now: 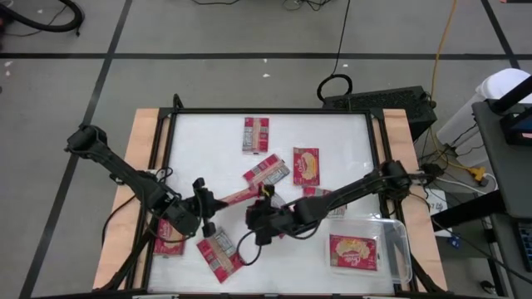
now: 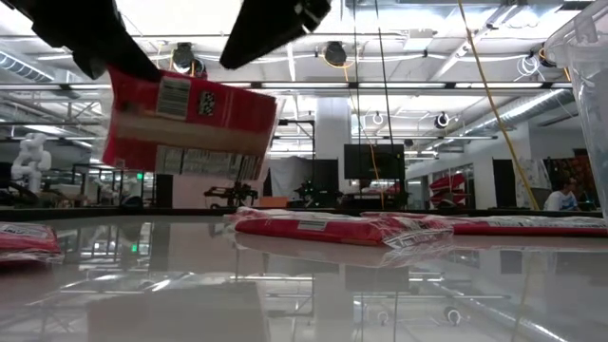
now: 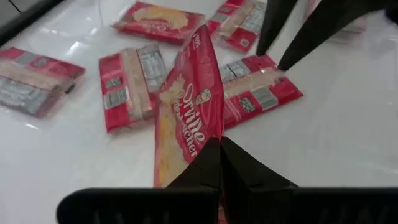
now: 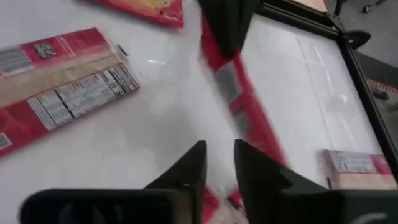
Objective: Sort popcorn bags into baskets
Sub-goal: Put the red popcorn pack into the transparent bin
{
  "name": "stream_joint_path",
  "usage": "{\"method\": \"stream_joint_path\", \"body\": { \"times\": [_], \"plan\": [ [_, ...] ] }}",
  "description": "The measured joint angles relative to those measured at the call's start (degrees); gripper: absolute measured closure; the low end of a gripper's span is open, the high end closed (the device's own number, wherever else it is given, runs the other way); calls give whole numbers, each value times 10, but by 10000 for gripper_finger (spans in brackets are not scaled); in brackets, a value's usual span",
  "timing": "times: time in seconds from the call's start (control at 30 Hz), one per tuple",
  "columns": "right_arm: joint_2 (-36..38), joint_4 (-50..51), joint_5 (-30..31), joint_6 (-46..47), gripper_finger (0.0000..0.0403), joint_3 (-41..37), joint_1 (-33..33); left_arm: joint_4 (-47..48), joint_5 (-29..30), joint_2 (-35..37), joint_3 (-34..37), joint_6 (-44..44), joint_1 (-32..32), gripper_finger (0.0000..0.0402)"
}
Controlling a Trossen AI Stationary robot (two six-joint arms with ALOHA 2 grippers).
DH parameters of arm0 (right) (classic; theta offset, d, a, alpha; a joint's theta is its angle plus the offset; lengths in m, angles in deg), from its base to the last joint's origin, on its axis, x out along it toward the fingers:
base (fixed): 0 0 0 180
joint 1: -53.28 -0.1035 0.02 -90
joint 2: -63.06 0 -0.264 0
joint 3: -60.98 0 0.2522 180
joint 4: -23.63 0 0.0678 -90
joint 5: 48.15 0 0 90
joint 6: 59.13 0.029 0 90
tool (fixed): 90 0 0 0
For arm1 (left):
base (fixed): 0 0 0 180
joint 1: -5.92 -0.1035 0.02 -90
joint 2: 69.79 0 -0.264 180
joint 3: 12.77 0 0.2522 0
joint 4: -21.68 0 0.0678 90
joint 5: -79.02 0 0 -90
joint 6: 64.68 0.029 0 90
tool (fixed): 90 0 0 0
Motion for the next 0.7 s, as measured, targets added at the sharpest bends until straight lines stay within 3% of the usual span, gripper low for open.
{"method": "stream_joint_path", "body": {
  "times": [0.13,0.37,0.7],
  "plan": [
    [-8,57,4,-13,279,38,2,-17,-1,-16,0,-7,0,393],
    [-8,74,1,-44,226,17,22,-69,-2,-38,0,23,-5,397],
    [-9,-10,-7,-126,234,-63,46,-88,-4,-49,0,51,-27,397]
  ]
}}
